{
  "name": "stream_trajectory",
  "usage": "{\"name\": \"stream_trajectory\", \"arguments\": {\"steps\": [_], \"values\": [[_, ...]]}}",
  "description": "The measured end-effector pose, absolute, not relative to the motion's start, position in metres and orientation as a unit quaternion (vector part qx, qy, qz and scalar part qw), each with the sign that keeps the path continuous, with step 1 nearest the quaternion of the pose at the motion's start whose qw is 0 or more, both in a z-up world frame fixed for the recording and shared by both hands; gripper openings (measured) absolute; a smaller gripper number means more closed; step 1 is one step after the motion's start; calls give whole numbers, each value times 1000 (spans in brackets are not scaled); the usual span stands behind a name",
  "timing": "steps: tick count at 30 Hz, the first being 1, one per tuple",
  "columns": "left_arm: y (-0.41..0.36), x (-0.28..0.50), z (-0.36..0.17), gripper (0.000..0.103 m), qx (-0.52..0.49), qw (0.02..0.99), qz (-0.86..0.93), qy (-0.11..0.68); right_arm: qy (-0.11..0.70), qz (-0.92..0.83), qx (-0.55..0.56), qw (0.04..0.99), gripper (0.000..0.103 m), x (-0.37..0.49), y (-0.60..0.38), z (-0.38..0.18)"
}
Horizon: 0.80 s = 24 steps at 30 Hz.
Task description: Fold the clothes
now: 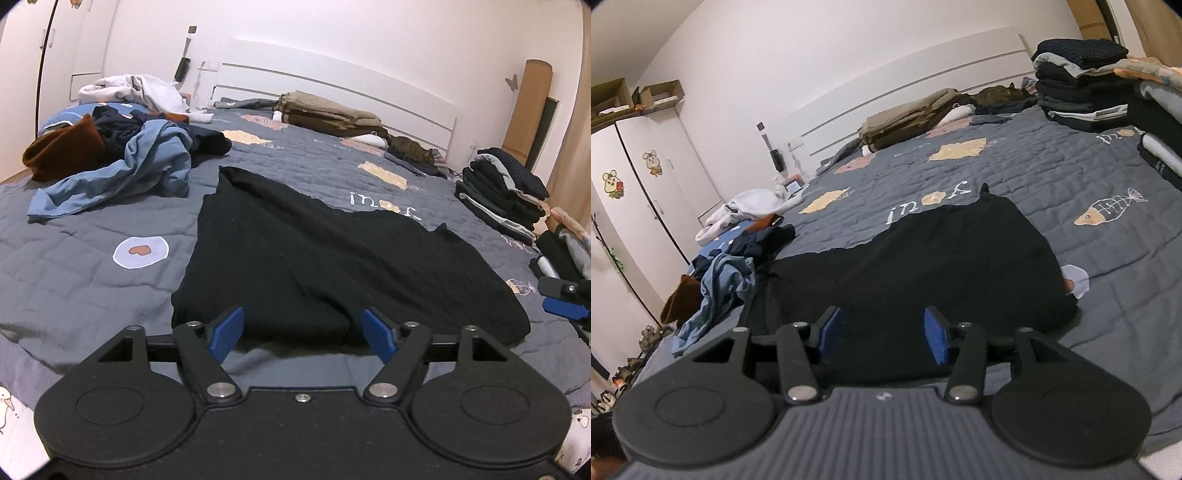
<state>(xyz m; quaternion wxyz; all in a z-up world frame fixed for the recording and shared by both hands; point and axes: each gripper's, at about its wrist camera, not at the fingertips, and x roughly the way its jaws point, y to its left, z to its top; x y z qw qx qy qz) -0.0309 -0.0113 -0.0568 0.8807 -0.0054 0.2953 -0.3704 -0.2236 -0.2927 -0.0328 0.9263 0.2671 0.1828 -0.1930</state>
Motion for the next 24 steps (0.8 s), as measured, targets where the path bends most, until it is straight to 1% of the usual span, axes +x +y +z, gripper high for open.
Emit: {"name": "stream_trajectory", "arguments": {"steps": [1, 3, 4, 5, 12, 20, 24], "values": [[-11, -31, -57, 76, -6, 881, -370, 295, 184, -191, 267, 927, 50, -222, -291, -33], [-11, -31, -59, 80, -10, 882, -368, 294, 188, -187, 265, 927, 50, -218, -287, -34], [-10, -29, -60, 85, -18, 882, -367, 296, 189, -186, 265, 927, 51, -216, -285, -35], [-9, -28, -61, 87, -26, 881, -365, 299, 191, -183, 264, 927, 51, -214, -283, -36], [8, -5, -73, 87, -129, 864, -338, 350, 205, -169, 260, 928, 51, -202, -271, -39], [39, 27, -98, 87, -272, 825, -279, 410, 207, -164, 267, 927, 51, -195, -268, -41], [46, 38, -110, 87, -310, 812, -249, 426, 214, -158, 271, 925, 51, -189, -264, -42]]}}
